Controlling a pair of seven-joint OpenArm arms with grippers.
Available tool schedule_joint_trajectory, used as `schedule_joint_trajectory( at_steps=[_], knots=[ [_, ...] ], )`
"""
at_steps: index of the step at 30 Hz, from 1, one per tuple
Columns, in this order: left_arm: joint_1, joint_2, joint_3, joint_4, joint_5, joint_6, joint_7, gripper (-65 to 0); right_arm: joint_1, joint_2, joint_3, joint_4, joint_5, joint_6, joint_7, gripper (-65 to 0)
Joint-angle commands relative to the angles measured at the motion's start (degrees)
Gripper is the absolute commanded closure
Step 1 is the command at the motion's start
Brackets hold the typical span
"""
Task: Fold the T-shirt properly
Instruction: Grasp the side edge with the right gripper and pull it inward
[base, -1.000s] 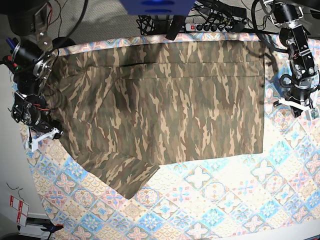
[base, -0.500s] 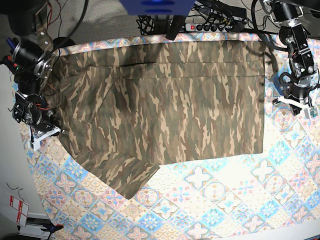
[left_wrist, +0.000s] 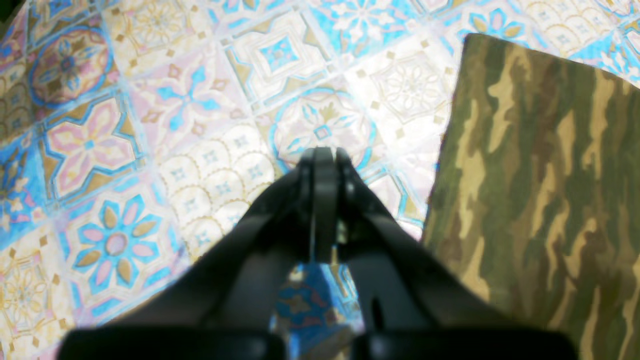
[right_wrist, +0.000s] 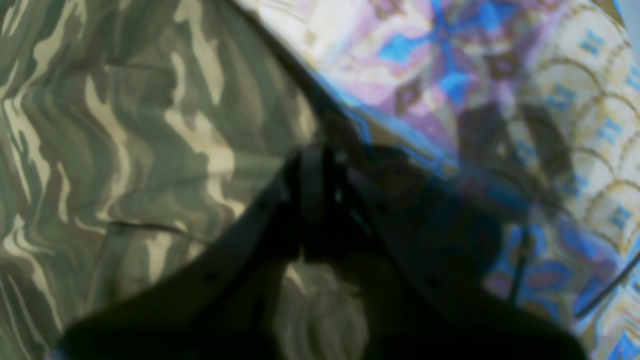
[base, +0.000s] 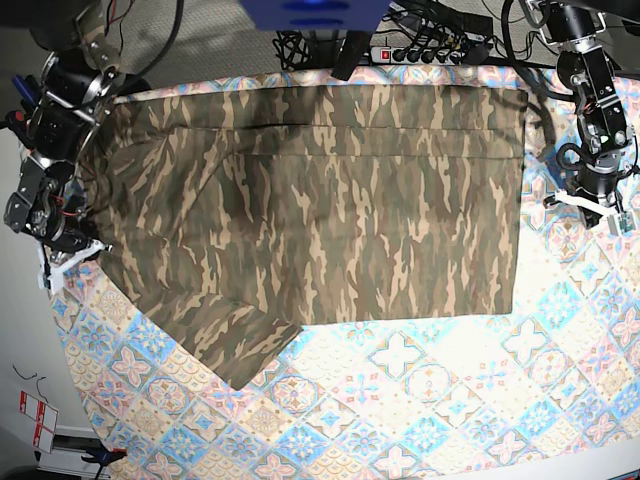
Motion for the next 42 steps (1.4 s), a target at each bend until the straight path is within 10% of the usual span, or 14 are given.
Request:
schedule_joint_trajectory(
  at_steps=[1, 16, 38, 42],
  knots=[
    [-0.3, -1.0, -0.4, 1.0, 0.0, -0.1, -1.5, 0.0, 0.6, 0.5, 0.2, 2.5, 0.2, 0.2, -0.4, 0.0],
    [-0.4, -1.0, 1.9, 1.0, 0.0, -0.1, -1.5, 0.0, -11.7, -6.3, 1.2, 28.9, 3.5, 0.2, -14.2, 0.0],
    [-0.5, -1.0, 2.0, 1.0, 0.0, -0.1, -1.6, 0.0, -26.1, -12.5, 1.0, 43.8, 3.6, 0.2, -17.5, -0.1],
    [-0.5, -1.0, 2.0, 0.9, 0.0, -0.1, -1.5, 0.0, -26.0, -12.5, 1.2, 44.1, 3.6, 0.2, -22.0, -9.5]
  ],
)
